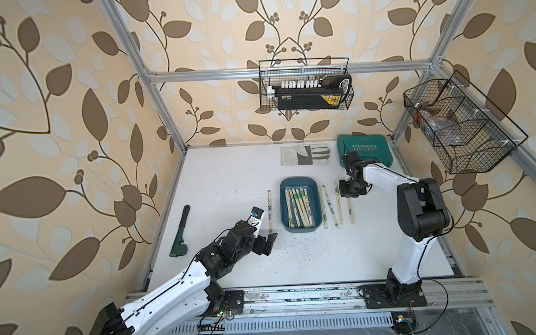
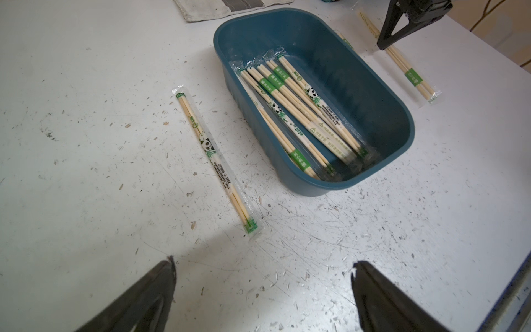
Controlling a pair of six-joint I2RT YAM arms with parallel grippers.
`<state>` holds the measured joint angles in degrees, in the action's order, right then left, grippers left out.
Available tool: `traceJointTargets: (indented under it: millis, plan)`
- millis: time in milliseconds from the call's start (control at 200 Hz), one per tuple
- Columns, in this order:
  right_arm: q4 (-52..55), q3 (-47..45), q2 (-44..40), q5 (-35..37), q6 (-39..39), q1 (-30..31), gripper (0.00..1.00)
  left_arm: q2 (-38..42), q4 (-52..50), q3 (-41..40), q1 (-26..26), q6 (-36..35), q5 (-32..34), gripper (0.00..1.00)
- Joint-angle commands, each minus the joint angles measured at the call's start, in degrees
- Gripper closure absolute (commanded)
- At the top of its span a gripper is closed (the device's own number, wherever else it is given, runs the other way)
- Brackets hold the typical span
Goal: Take the paired disposable chopsticks out of the storage box
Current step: Place the paired disposable chopsticks at the center of the board.
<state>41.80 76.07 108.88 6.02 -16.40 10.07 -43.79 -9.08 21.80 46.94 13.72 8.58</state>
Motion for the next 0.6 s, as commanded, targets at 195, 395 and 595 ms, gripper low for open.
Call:
traceJointTargets:
  millis: [195,395,595]
  plan:
    - [1.01,-0.96,2.38,1.1,0.53,1.1,0.92,-0.33,1.87,0.61,0.0,-0.4,0.25,0.01]
    - [0.72,-0.79,3.75,1.01,0.24,1.19,0.92,-0.49,1.87,0.61,0.02,-0.41,0.12,0.01]
    - [0.74,-0.69,3.88,1.1,0.28,1.25,0.86,-0.56,1.87,0.68,-0.05,-0.42,0.21,0.01]
